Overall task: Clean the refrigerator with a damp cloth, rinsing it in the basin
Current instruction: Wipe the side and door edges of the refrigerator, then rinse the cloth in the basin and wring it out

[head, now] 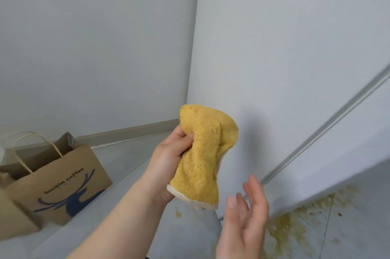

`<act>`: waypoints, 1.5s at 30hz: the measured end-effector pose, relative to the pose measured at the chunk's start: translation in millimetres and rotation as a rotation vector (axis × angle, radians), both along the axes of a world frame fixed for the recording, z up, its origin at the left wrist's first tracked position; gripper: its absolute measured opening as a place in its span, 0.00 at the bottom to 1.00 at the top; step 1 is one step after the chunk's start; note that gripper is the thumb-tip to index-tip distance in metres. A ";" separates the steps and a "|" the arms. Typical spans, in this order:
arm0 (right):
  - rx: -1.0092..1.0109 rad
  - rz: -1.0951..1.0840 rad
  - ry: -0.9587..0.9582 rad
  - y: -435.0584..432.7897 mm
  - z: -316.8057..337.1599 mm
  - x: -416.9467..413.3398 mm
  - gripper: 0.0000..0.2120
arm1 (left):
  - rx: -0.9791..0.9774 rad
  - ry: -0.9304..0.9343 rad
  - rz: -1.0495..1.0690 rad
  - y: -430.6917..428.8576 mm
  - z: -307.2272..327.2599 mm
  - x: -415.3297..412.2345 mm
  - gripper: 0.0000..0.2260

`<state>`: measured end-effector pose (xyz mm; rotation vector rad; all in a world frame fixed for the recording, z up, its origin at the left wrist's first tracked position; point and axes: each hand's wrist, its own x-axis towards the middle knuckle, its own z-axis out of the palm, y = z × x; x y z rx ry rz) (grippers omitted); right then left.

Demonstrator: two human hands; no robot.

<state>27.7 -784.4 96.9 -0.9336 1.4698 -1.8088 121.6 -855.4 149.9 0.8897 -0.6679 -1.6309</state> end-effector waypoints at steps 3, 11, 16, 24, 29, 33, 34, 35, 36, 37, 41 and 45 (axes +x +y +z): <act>0.207 0.249 0.019 -22.0 65.3 -8.0 0.22 | 0.045 -0.025 0.005 4.5 44.1 23.3 0.10; 0.361 0.946 0.205 -84.8 268.5 48.7 0.18 | 0.088 0.091 0.015 31.2 193.9 109.4 0.13; 0.441 1.228 0.318 -78.6 360.6 99.3 0.17 | 0.080 0.109 0.091 63.8 277.0 150.8 0.13; 0.081 1.184 0.421 -47.9 440.2 158.2 0.11 | 0.119 0.373 0.405 144.7 331.7 178.7 0.19; 0.075 1.265 0.317 -16.0 441.7 143.5 0.08 | 0.081 0.328 0.584 203.0 334.6 126.1 0.24; 0.110 1.580 0.372 31.5 428.6 100.3 0.06 | 0.092 0.281 0.905 244.4 324.6 57.9 0.23; 0.133 1.653 0.401 40.4 424.5 89.3 0.06 | 0.086 0.286 0.986 254.3 320.4 45.2 0.26; 0.179 1.729 0.419 52.9 420.3 77.5 0.05 | 0.101 0.283 1.075 270.6 317.7 30.7 0.26; 0.240 1.792 0.421 59.6 415.5 69.8 0.05 | 0.113 0.270 1.133 283.2 312.9 21.5 0.25; 0.306 1.872 0.446 72.1 411.1 63.3 0.03 | 0.124 0.256 1.211 303.1 309.5 9.0 0.24; 0.267 1.975 0.566 122.5 394.5 59.0 0.08 | 0.139 0.195 1.353 365.3 297.6 -20.9 0.30; 0.073 2.163 0.650 209.9 377.7 58.8 0.08 | 0.216 0.346 1.645 441.0 283.6 -61.4 0.25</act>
